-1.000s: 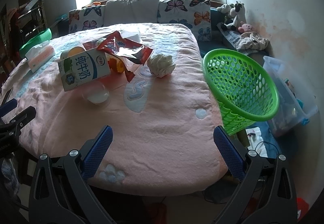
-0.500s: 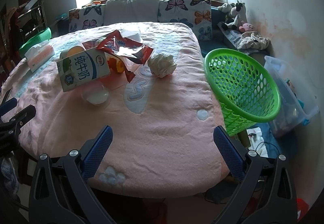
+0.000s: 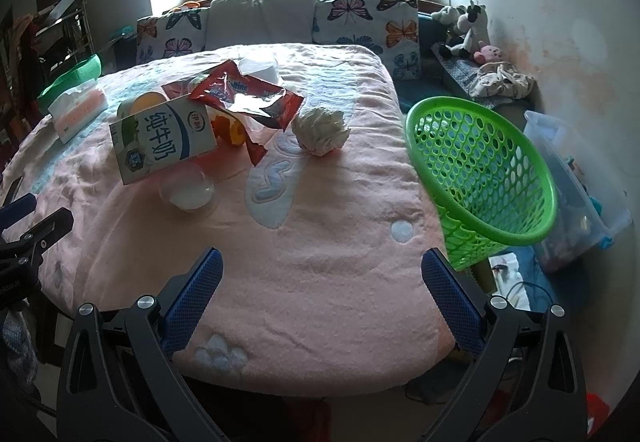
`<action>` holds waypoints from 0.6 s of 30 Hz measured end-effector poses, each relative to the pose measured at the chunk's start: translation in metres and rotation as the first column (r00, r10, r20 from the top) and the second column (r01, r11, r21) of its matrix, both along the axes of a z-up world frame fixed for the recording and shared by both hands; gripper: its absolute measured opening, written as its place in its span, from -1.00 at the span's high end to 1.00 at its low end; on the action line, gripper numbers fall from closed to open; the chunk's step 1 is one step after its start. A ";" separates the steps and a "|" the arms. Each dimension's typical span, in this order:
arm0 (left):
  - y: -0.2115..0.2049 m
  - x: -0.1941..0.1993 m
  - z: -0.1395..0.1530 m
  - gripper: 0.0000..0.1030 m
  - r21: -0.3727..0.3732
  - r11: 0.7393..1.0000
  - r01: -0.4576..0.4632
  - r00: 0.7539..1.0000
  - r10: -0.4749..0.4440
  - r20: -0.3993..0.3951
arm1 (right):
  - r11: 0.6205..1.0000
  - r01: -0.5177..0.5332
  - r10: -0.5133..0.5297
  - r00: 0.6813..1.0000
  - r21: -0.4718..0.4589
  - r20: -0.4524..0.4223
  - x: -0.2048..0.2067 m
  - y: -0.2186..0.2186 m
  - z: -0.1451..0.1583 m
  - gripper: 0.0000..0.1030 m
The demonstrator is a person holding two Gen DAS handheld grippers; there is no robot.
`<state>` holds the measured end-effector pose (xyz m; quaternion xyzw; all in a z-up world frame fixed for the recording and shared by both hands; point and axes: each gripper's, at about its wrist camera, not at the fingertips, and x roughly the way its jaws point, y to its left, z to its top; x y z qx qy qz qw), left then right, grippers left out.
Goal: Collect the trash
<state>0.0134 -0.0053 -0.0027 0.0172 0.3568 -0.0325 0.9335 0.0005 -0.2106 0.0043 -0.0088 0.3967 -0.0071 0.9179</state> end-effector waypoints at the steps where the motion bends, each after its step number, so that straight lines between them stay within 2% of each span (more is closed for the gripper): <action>1: 0.000 0.000 0.000 -0.88 0.001 1.000 0.000 1.000 0.000 0.000 | 1.000 0.000 0.000 1.000 0.001 -0.001 0.001 0.000 0.000 -0.91; 18: -0.002 0.016 0.008 -0.88 0.010 1.000 0.012 1.000 -0.012 0.003 | 1.000 -0.023 0.023 1.000 -0.015 0.007 0.015 -0.001 0.003 -0.91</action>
